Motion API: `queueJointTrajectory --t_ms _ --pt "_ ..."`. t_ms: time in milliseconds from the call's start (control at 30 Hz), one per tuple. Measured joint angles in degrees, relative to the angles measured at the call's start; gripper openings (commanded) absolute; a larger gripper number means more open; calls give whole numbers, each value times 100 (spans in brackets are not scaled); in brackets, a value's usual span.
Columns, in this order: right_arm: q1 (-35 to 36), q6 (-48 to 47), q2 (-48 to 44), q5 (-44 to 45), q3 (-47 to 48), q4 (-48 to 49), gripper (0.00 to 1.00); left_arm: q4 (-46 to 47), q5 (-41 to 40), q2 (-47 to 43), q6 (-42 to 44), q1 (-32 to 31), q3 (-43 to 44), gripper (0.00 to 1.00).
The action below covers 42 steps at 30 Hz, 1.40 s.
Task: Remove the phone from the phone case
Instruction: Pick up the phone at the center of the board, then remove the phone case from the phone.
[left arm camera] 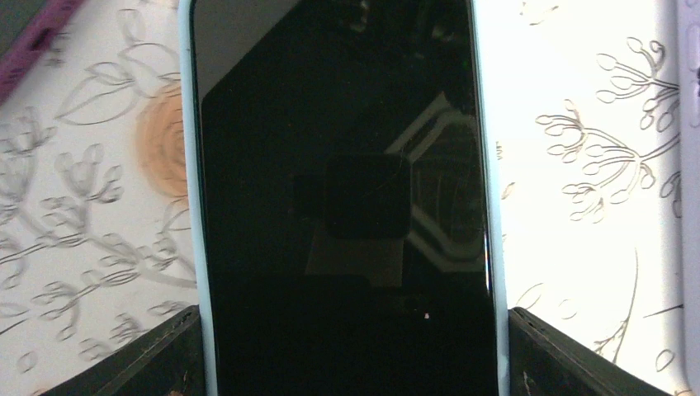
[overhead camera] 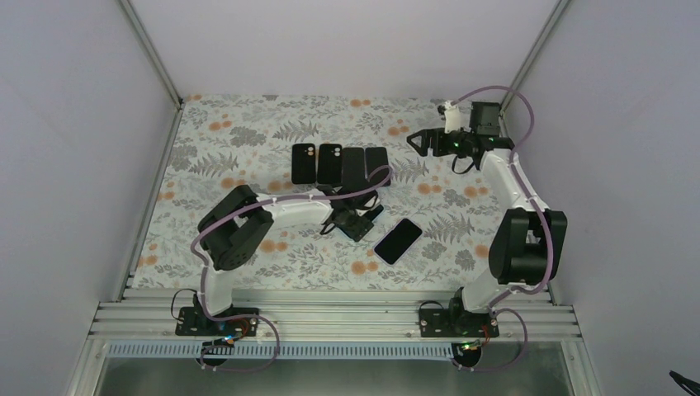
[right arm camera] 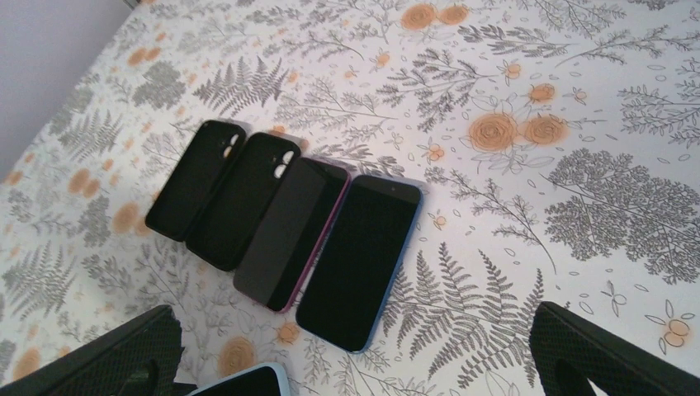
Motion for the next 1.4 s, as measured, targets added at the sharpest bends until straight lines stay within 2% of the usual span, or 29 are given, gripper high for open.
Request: queueJointTrajectory --t_ms 400,633,967,1200,1400 --pt "-26 678 -326 -721 -28 315 99 313 -442 -896 4 208 -138 39" --pt "-26 1178 -319 -1329 -450 546 99 693 -636 -1432 42 208 -136 39" --pt "-4 2024 -85 -2299 -1038 1143 99 774 -798 -1478 48 243 120 38" --pt "323 2350 33 -2581 -1244 1491 91 776 -796 -1475 7 282 437 38" --pt "634 2514 208 -2771 -1244 1615 74 774 -796 -1473 -24 282 511 38"
